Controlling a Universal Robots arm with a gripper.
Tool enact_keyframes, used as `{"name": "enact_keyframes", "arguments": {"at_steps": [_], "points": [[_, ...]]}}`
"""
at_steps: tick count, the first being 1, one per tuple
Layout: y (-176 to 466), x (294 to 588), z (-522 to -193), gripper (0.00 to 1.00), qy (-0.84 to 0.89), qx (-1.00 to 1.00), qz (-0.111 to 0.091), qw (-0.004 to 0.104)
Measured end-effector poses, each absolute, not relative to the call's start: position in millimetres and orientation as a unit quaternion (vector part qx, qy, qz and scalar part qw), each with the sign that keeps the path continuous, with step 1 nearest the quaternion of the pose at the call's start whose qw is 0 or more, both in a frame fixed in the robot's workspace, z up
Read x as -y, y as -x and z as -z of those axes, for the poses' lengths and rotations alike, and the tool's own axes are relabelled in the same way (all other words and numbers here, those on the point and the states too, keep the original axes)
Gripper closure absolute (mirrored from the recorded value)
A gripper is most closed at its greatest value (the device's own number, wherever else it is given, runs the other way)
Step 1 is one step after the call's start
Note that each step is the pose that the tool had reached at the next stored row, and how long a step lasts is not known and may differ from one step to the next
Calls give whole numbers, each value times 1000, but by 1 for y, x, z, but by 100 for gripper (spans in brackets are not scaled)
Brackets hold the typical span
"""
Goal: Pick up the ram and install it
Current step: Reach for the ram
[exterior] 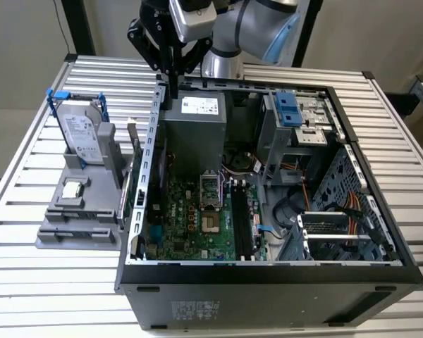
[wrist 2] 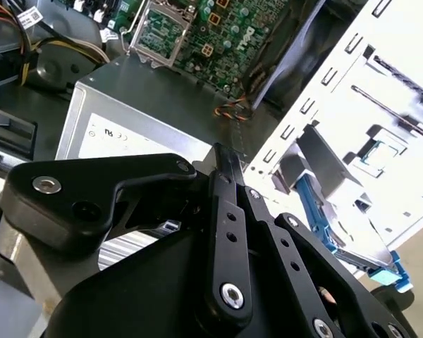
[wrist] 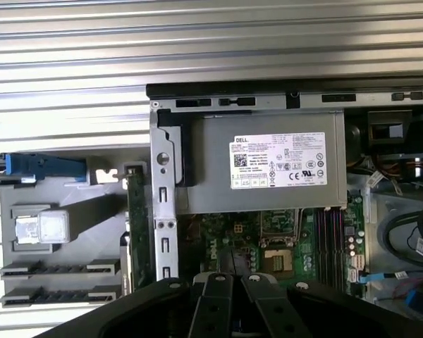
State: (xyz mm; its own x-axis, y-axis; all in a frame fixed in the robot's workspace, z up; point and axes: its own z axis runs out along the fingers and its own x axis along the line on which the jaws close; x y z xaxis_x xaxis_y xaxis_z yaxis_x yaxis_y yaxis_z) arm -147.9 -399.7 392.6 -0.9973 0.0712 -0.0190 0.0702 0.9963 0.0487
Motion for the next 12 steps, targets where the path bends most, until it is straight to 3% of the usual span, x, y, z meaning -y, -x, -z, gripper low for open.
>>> {"name": "enact_keyframes", "arguments": {"at_steps": [12], "points": [[163,401,-393,100,-35,-999,-24,10]]}}
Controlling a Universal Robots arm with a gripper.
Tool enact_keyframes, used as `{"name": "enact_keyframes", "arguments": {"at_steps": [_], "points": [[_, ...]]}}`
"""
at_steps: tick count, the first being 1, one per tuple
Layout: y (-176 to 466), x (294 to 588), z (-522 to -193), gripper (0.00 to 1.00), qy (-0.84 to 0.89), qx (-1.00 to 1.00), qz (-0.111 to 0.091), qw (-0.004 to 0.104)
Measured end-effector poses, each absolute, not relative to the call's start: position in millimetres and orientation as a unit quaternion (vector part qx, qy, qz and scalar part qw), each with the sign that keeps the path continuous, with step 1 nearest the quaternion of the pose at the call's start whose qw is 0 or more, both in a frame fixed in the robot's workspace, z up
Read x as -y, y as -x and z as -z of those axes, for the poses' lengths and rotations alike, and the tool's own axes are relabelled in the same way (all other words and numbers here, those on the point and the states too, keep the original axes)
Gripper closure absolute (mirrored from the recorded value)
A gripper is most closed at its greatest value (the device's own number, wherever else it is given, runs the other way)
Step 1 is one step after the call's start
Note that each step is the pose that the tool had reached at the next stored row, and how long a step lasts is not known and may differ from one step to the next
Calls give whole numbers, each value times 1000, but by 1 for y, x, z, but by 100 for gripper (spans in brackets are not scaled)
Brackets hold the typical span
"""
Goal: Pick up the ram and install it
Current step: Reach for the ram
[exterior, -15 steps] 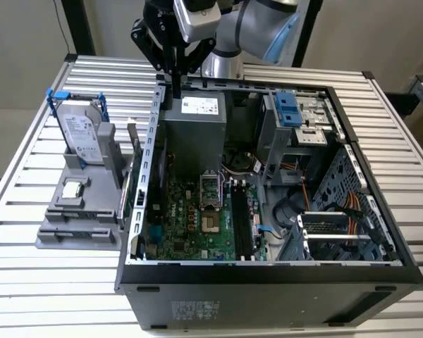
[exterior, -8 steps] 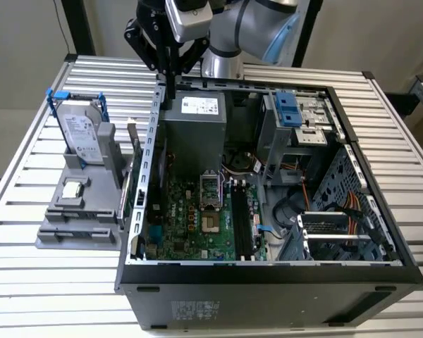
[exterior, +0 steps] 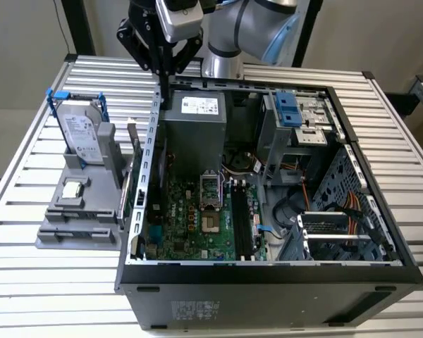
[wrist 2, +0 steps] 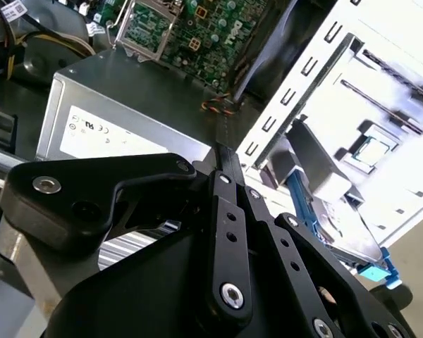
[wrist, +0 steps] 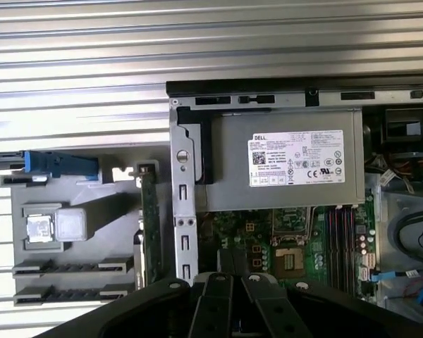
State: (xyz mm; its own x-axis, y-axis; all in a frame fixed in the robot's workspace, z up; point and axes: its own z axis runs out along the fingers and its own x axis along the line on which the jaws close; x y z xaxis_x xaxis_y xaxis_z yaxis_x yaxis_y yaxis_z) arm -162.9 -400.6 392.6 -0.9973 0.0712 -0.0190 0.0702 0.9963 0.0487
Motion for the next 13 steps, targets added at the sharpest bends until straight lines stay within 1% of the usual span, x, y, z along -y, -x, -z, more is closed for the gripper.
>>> {"name": "enact_keyframes", "arguments": {"at_steps": [13], "points": [[177,402,-393,100,-35,-999,-24,10]]}}
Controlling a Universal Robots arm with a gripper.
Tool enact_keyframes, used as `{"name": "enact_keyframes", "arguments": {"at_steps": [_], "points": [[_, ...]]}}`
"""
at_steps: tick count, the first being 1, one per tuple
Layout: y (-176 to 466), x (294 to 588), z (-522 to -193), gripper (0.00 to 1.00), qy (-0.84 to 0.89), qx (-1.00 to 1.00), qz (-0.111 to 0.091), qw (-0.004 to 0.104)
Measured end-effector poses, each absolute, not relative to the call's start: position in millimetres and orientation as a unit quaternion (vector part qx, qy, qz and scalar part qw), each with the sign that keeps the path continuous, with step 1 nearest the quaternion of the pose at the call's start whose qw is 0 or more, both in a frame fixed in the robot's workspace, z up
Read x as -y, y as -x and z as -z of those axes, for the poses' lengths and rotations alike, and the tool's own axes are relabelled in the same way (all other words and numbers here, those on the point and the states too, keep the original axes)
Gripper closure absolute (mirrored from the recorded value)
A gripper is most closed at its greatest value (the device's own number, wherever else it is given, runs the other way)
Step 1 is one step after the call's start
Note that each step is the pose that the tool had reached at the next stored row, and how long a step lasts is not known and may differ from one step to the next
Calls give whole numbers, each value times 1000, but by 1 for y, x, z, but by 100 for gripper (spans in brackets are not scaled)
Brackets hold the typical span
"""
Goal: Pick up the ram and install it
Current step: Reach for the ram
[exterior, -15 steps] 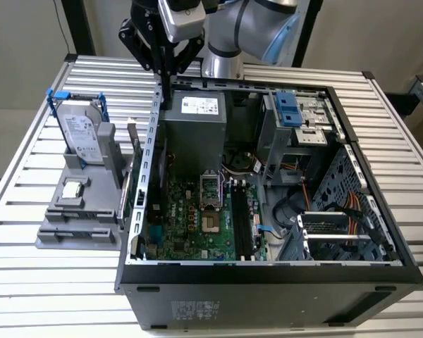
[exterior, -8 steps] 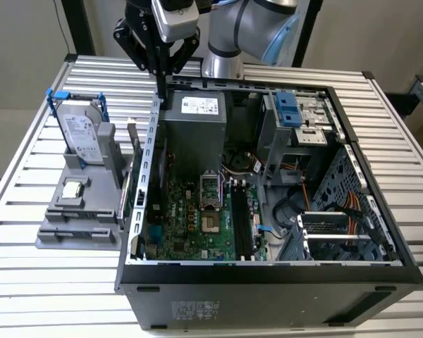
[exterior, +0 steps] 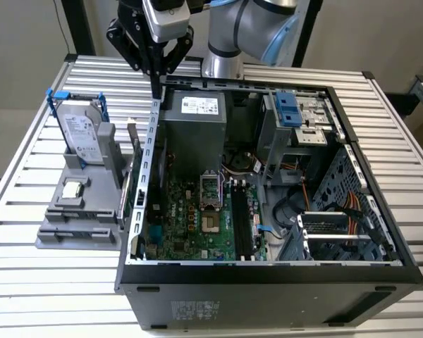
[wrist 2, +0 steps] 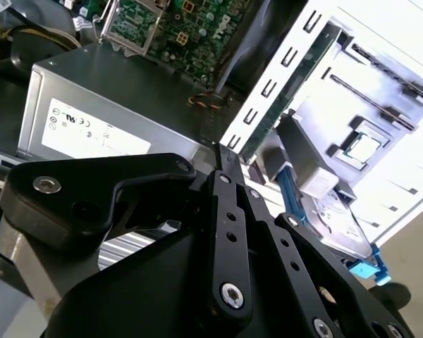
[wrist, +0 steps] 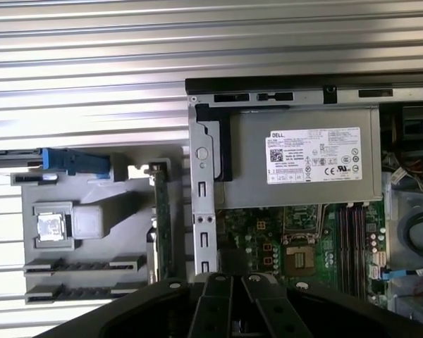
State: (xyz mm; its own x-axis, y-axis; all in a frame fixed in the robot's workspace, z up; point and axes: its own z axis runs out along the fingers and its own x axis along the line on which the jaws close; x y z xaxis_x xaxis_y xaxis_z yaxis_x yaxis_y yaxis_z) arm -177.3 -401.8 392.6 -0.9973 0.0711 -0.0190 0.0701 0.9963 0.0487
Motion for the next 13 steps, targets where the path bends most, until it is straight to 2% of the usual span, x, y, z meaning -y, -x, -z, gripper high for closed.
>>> {"name": "enact_keyframes", "arguments": {"at_steps": [13], "points": [[193,403,-393,100,-35,-999,-24,10]]}}
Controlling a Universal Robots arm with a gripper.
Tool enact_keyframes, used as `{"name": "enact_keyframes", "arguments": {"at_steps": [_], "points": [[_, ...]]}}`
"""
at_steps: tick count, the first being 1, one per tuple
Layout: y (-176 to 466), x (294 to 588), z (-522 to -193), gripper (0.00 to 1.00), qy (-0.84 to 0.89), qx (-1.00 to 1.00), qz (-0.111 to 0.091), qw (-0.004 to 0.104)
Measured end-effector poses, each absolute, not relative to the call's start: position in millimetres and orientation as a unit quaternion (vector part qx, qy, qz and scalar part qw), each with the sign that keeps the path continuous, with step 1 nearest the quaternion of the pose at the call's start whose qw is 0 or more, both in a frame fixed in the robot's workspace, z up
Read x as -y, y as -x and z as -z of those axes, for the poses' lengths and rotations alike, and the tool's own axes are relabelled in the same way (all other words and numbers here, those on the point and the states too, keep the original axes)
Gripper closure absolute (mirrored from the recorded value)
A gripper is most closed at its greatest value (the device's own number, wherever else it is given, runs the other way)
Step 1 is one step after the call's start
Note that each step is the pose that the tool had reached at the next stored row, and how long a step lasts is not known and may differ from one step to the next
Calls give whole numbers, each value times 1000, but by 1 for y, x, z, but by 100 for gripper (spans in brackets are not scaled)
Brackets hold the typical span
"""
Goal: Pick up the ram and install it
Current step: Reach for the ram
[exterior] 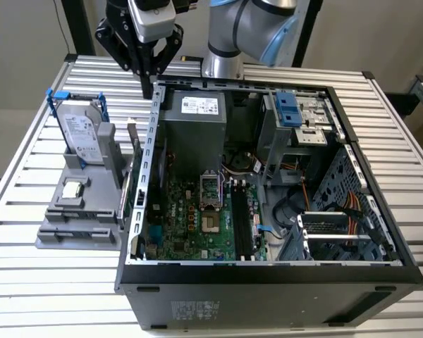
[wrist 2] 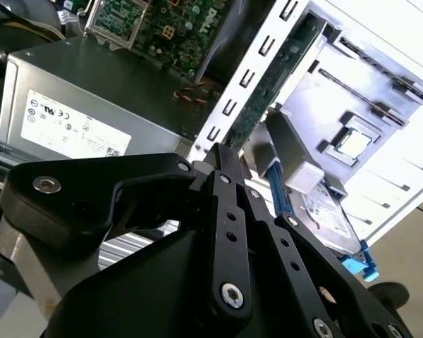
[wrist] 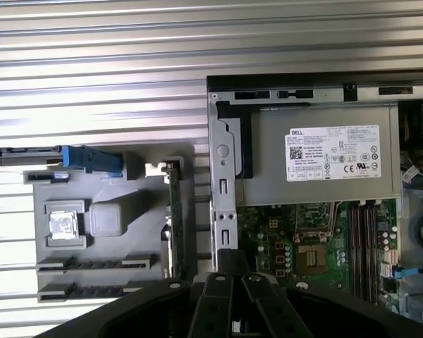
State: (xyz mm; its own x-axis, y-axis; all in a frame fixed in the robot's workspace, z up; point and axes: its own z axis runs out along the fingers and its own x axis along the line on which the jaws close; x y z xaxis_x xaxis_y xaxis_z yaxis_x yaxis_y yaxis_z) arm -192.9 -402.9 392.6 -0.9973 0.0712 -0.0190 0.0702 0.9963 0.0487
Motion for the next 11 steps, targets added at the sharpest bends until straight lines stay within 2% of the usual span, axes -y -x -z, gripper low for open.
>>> {"name": "enact_keyframes", "arguments": {"at_steps": [11], "points": [[204,404,-393,100,-35,-999,-24,10]]}}
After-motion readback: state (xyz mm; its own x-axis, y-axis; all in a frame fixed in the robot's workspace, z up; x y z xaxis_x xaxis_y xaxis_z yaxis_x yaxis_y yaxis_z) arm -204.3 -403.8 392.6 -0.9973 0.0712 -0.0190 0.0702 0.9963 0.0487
